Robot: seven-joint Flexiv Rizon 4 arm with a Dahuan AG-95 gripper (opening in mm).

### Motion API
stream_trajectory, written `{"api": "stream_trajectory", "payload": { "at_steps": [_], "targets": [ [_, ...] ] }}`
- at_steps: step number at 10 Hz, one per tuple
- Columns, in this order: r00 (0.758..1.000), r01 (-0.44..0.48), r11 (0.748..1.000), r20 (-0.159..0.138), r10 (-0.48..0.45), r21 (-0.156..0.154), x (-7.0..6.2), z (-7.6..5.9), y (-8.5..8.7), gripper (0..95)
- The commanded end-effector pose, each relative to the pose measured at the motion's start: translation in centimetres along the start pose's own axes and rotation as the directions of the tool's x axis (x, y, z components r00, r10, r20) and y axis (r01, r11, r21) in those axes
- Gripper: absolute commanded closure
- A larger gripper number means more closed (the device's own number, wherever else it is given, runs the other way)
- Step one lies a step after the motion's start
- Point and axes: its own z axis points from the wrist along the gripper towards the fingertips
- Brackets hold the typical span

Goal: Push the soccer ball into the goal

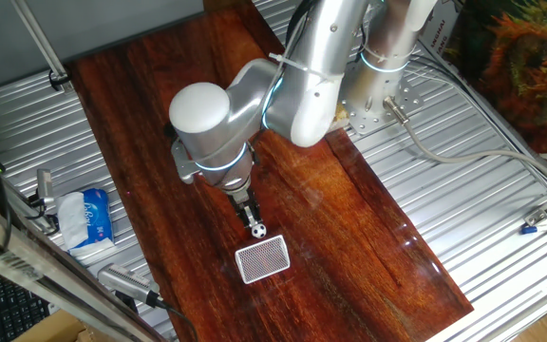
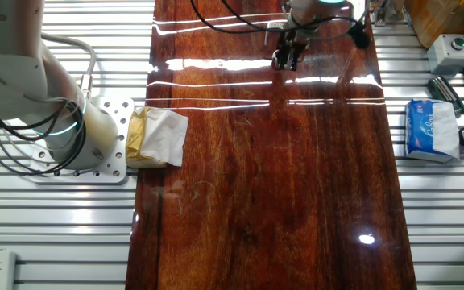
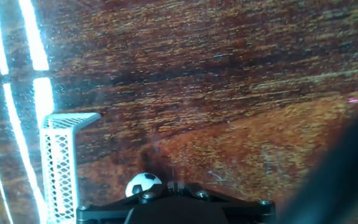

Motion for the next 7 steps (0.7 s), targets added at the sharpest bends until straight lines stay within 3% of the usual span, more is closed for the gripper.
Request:
{"api": "stream_trajectory", "payload": {
  "at_steps": [1, 3, 4, 7],
  "targets": [
    [0.999, -0.041, 0.999, -0.007, 0.041, -0.008, -0.2, -0.1, 1.1, 95.0],
    [0.993, -0.119, 0.993, -0.006, 0.119, -0.017, -0.5, 0.0, 3.3, 95.0],
    [0.993, -0.121, 0.993, -0.003, 0.121, -0.004, -0.6, 0.0, 4.2, 95.0],
    [0.993, -0.120, 0.993, -0.009, 0.120, -0.009, -0.5, -0.4, 4.9, 95.0]
  ]
}}
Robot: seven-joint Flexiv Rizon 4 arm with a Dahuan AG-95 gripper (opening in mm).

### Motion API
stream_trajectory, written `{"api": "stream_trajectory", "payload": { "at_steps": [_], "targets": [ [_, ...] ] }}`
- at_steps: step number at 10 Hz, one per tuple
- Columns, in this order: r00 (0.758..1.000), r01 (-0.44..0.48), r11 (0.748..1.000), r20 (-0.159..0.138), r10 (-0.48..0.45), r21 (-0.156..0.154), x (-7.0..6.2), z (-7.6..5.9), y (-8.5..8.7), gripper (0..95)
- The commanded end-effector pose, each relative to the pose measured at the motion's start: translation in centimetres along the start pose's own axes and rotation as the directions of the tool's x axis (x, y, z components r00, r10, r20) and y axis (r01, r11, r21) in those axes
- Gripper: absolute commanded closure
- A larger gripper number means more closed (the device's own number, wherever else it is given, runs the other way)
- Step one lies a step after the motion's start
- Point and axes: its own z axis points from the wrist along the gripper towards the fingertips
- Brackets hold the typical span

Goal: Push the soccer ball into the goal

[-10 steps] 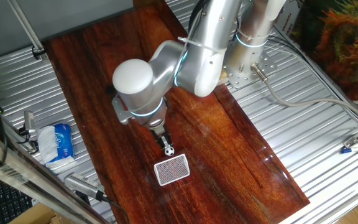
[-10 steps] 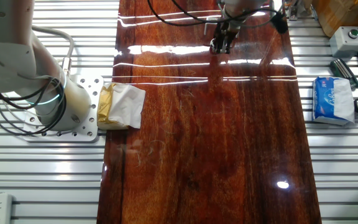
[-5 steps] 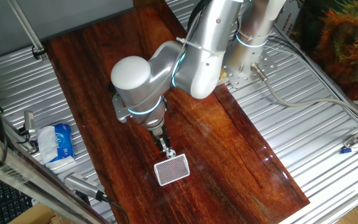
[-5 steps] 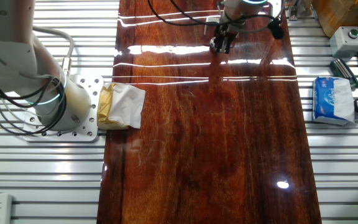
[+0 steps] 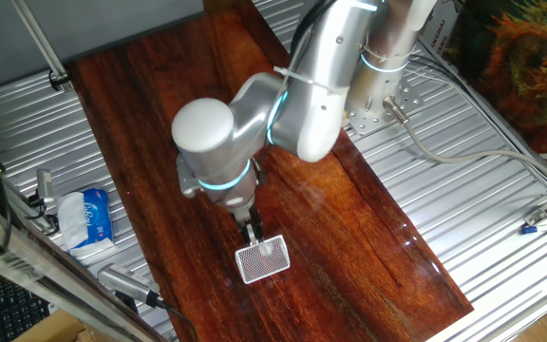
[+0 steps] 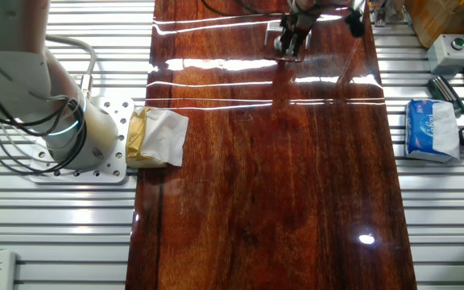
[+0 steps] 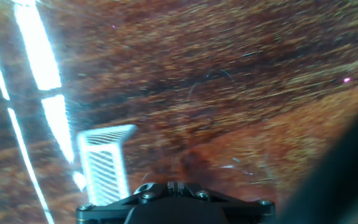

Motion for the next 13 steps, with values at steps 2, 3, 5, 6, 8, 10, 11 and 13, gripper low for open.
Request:
{"api": "stream_trajectory", "payload": {
  "at_steps": [2, 3, 5, 6, 8, 10, 11, 13],
  "targets": [
    [1.000, 0.027, 1.000, -0.005, -0.027, -0.008, 0.23, -0.33, -0.61, 95.0],
    [0.999, 0.035, 0.999, -0.006, -0.035, -0.005, 0.26, -0.38, -0.68, 95.0],
    [0.998, 0.059, 0.998, -0.008, -0.059, -0.002, 0.32, -0.47, -0.79, 95.0],
    [0.998, 0.069, 0.998, -0.006, -0.069, 0.002, 0.33, -0.51, -0.78, 95.0],
    [0.995, 0.095, 0.995, 0.000, -0.095, 0.014, 0.42, -0.80, -0.72, 95.0],
    [0.994, 0.113, 0.993, -0.001, -0.113, 0.027, 0.42, -0.82, -0.71, 95.0],
    [0.992, 0.123, 0.992, -0.008, -0.123, 0.031, 0.42, -0.82, -0.71, 95.0],
    [0.988, 0.152, 0.987, -0.024, -0.152, 0.042, 0.43, -0.83, -0.71, 95.0]
  ]
}}
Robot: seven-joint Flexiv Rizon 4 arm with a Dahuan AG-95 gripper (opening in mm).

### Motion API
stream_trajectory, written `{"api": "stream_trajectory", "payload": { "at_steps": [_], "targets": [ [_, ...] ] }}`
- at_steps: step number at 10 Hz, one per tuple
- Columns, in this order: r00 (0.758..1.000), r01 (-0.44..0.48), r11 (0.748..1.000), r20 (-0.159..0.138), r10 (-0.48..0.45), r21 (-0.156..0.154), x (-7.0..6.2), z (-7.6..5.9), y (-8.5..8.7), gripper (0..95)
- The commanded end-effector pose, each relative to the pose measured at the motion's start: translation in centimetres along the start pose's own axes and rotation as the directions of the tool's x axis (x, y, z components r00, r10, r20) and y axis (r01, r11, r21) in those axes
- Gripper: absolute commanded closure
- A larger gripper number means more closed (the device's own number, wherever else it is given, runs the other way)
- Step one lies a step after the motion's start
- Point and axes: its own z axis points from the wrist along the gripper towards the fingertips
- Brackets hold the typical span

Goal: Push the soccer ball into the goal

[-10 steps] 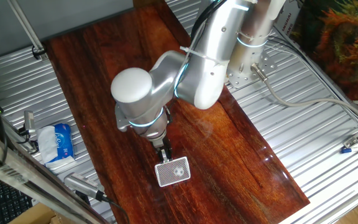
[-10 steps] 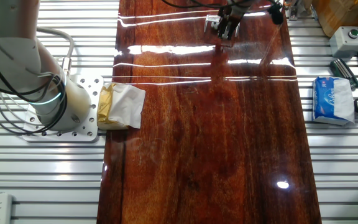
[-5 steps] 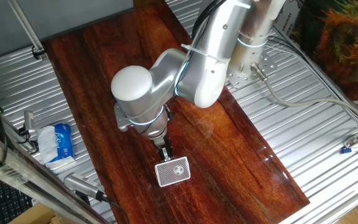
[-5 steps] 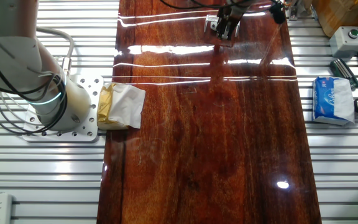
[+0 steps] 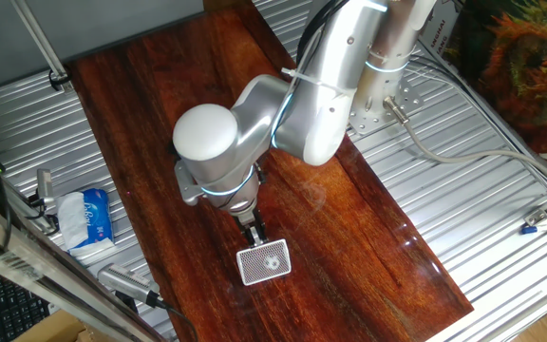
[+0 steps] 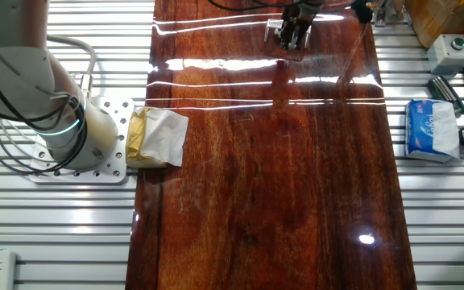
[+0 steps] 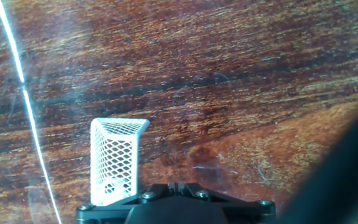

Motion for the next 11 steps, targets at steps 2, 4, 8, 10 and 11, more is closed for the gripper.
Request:
{"api": "stream_trajectory", "payload": {
  "at_steps": [2, 4, 8, 10, 11],
  "targets": [
    [0.999, 0.039, 0.999, -0.017, -0.039, 0.004, -0.02, -0.05, 0.01, 95.0],
    [0.999, 0.043, 0.999, -0.031, -0.043, 0.007, -0.02, -0.05, 0.01, 95.0],
    [0.999, 0.042, 0.999, -0.033, -0.042, 0.005, -0.02, -0.05, 0.01, 95.0],
    [0.998, 0.043, 0.999, -0.036, -0.043, 0.003, -0.02, -0.04, 0.01, 95.0],
    [0.998, 0.043, 0.999, -0.039, -0.043, 0.003, -0.02, -0.04, 0.01, 95.0]
  ]
}}
